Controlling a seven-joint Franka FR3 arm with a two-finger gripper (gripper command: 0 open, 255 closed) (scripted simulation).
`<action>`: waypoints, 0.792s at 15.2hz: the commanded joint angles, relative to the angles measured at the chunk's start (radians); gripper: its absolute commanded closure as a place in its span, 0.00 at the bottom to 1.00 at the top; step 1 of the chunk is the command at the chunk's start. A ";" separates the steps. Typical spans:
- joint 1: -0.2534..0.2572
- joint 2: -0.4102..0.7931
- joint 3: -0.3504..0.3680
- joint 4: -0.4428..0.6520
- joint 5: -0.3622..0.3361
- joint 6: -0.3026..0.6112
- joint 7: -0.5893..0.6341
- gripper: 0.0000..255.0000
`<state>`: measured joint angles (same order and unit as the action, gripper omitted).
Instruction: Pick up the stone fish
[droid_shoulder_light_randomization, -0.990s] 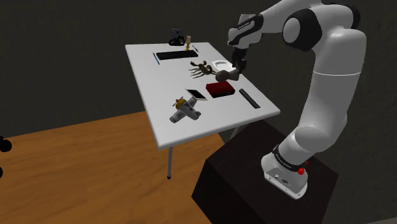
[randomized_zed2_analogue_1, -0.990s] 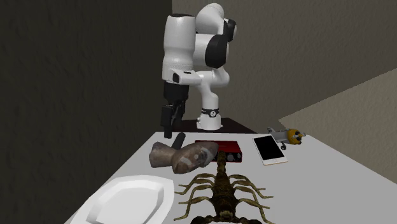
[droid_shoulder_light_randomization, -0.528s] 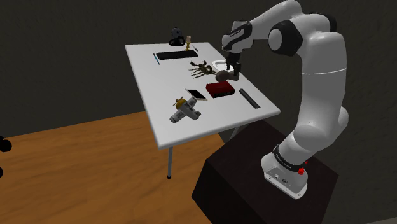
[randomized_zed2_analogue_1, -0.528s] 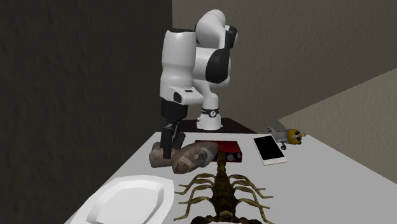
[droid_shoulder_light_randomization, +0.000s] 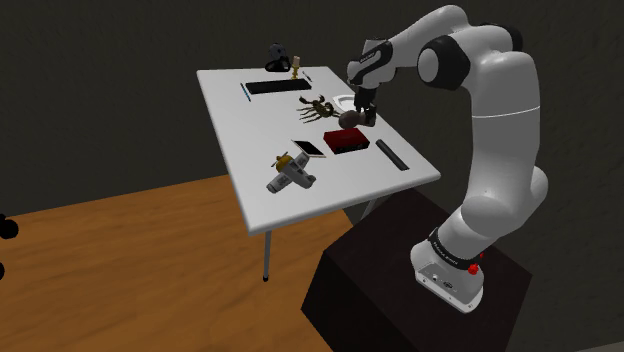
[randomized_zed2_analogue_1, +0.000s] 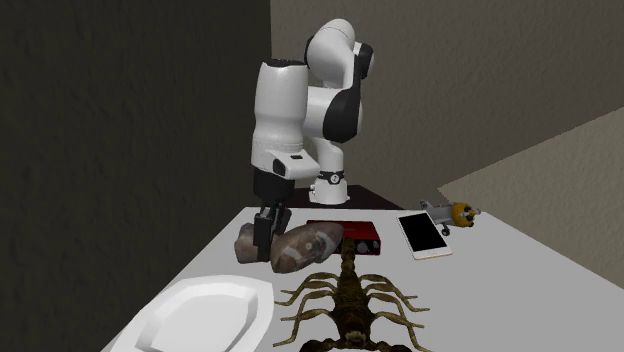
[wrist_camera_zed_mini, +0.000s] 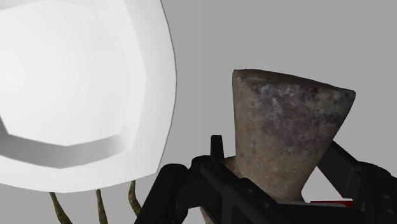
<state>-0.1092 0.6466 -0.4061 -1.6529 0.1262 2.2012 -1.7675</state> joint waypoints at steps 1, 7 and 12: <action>0.000 0.001 0.001 -0.001 0.000 0.001 0.000 1.00; -0.001 0.002 0.001 0.001 0.001 0.000 0.000 1.00; 0.007 -0.037 -0.010 0.010 -0.013 -0.047 0.002 1.00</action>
<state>-0.1054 0.6192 -0.4138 -1.6431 0.1167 2.1636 -1.7673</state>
